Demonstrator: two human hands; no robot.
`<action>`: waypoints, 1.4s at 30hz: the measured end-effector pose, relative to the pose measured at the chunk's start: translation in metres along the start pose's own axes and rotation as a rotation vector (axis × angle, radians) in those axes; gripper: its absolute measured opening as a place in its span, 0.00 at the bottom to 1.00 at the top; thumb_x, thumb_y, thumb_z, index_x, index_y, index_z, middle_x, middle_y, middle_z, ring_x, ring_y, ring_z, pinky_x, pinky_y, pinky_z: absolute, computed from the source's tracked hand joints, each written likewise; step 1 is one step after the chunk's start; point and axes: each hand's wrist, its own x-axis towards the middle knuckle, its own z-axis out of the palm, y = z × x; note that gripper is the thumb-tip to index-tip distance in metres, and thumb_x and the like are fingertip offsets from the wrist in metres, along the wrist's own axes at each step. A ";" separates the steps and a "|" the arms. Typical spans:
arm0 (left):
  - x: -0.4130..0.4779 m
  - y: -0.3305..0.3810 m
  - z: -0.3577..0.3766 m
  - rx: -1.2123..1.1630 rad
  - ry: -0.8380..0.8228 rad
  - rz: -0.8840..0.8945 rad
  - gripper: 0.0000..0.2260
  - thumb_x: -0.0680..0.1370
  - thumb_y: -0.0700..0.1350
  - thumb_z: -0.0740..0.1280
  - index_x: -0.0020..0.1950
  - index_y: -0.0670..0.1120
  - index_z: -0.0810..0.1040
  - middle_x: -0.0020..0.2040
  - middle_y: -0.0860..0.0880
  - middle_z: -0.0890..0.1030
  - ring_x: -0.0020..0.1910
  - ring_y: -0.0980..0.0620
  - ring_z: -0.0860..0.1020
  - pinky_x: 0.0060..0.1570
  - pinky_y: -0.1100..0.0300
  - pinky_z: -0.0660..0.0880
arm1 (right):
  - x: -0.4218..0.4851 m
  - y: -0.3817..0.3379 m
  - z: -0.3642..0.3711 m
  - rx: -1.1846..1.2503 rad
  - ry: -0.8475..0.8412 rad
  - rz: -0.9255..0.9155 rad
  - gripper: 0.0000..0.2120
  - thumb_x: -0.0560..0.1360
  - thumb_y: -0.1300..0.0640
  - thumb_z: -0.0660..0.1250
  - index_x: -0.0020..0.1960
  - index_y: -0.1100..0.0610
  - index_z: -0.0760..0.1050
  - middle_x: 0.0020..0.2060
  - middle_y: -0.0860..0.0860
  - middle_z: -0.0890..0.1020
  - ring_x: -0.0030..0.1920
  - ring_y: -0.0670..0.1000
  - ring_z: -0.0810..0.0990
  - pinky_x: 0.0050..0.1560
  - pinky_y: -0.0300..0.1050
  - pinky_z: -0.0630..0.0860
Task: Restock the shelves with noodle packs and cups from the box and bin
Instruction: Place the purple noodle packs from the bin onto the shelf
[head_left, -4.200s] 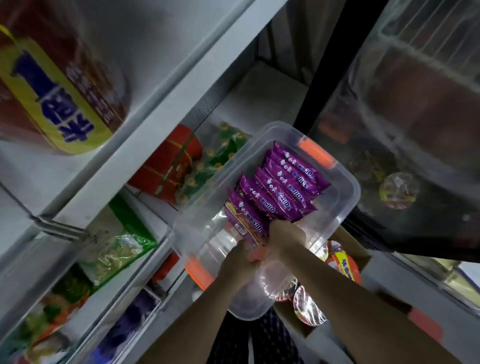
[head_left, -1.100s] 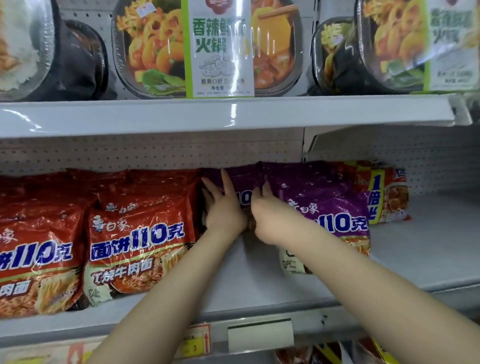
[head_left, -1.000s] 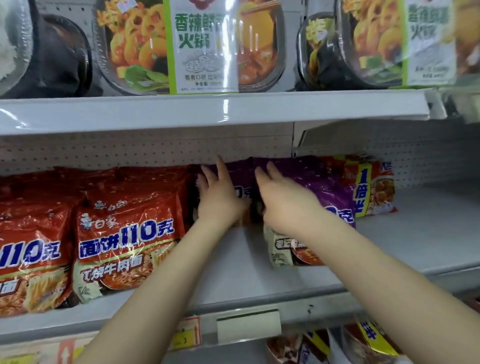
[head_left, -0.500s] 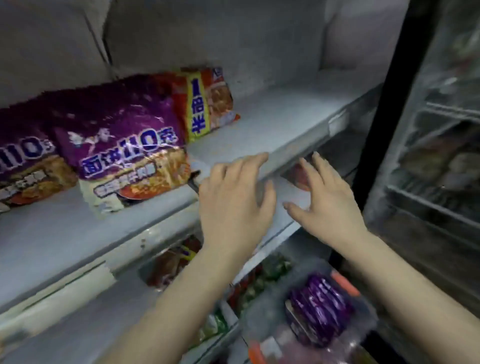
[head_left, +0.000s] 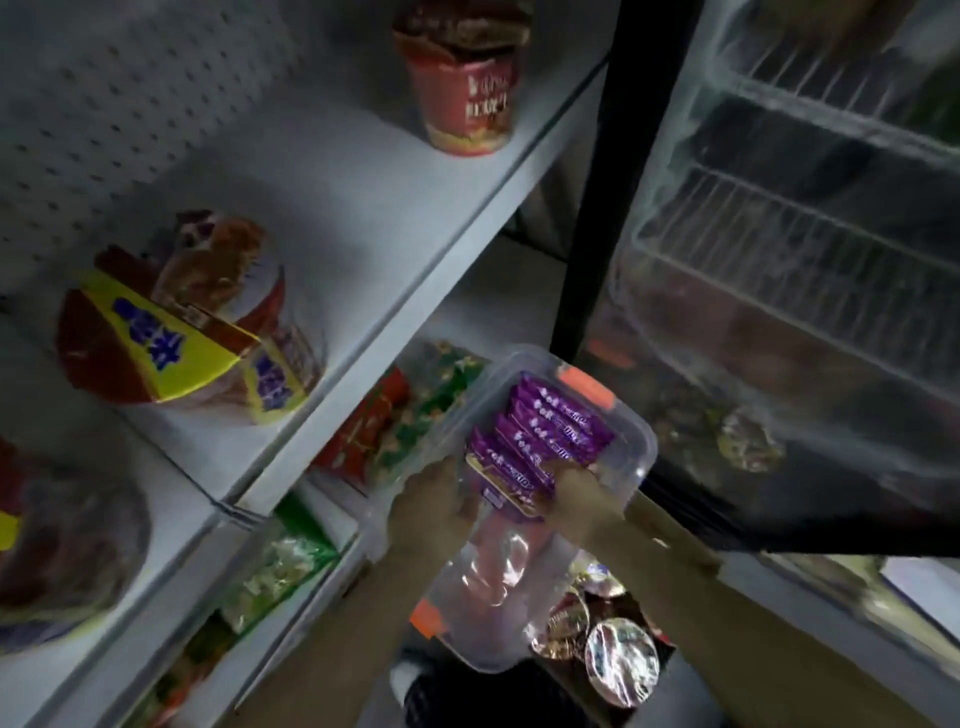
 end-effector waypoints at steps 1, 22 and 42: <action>0.010 -0.007 0.014 -0.011 -0.050 -0.009 0.26 0.79 0.56 0.62 0.76 0.48 0.65 0.70 0.46 0.73 0.68 0.46 0.72 0.63 0.54 0.72 | 0.015 0.003 0.014 0.021 -0.002 0.016 0.17 0.77 0.49 0.64 0.64 0.53 0.73 0.56 0.55 0.82 0.57 0.57 0.81 0.56 0.46 0.77; -0.021 -0.012 0.036 -0.334 -0.141 0.032 0.33 0.62 0.65 0.75 0.63 0.59 0.72 0.55 0.60 0.80 0.52 0.58 0.80 0.53 0.56 0.79 | 0.017 -0.056 0.006 0.424 -0.027 0.012 0.13 0.70 0.50 0.61 0.37 0.56 0.80 0.31 0.54 0.80 0.33 0.51 0.78 0.39 0.50 0.77; -0.238 0.087 -0.324 -0.892 0.443 0.377 0.17 0.71 0.44 0.77 0.58 0.48 0.80 0.50 0.52 0.86 0.49 0.53 0.85 0.52 0.56 0.81 | -0.198 -0.133 -0.237 0.293 0.758 -1.198 0.53 0.65 0.35 0.73 0.78 0.37 0.41 0.77 0.46 0.33 0.78 0.44 0.39 0.71 0.36 0.55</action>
